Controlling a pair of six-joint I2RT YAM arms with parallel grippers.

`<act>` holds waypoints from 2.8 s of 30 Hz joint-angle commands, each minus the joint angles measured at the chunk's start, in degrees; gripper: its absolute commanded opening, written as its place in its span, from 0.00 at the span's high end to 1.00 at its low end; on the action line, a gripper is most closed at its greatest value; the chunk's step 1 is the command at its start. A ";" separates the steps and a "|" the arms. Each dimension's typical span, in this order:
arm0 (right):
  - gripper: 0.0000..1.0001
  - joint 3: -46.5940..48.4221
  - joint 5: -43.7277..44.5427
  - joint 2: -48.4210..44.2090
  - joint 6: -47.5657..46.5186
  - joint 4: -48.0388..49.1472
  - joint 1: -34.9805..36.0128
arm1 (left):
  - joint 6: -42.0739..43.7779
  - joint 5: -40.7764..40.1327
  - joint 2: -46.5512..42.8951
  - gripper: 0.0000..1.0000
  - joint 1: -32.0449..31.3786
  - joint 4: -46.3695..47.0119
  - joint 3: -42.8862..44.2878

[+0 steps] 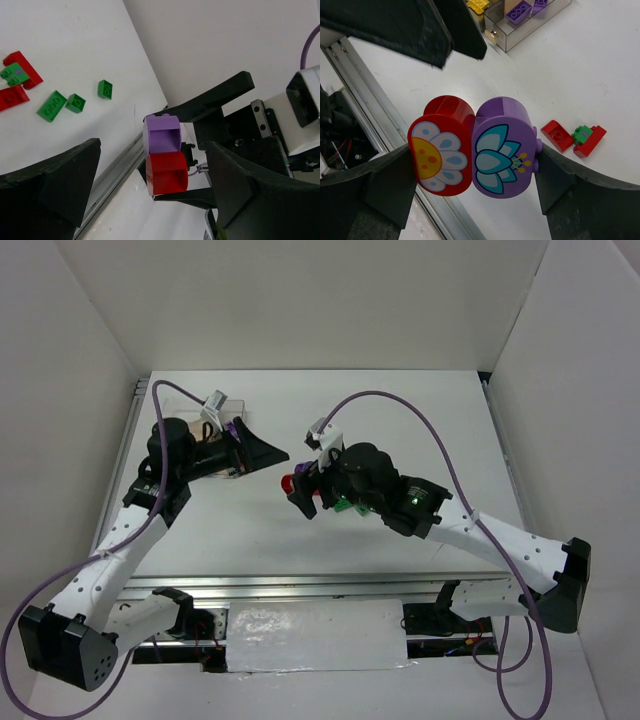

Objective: Sort the legos into containers by color

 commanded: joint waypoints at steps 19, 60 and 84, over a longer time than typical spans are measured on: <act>0.55 7.90 8.72 3.96 1.71 3.23 3.87 | 1.26 0.95 0.54 0.87 -12.05 6.84 -2.25; 1.00 -15.37 -50.12 -15.45 19.04 35.06 -18.97 | 26.36 7.70 -10.35 1.00 -12.22 -2.25 0.64; 1.00 -23.12 -24.24 -20.73 28.43 23.72 -28.56 | 8.92 -52.58 18.89 1.00 16.68 -25.87 24.55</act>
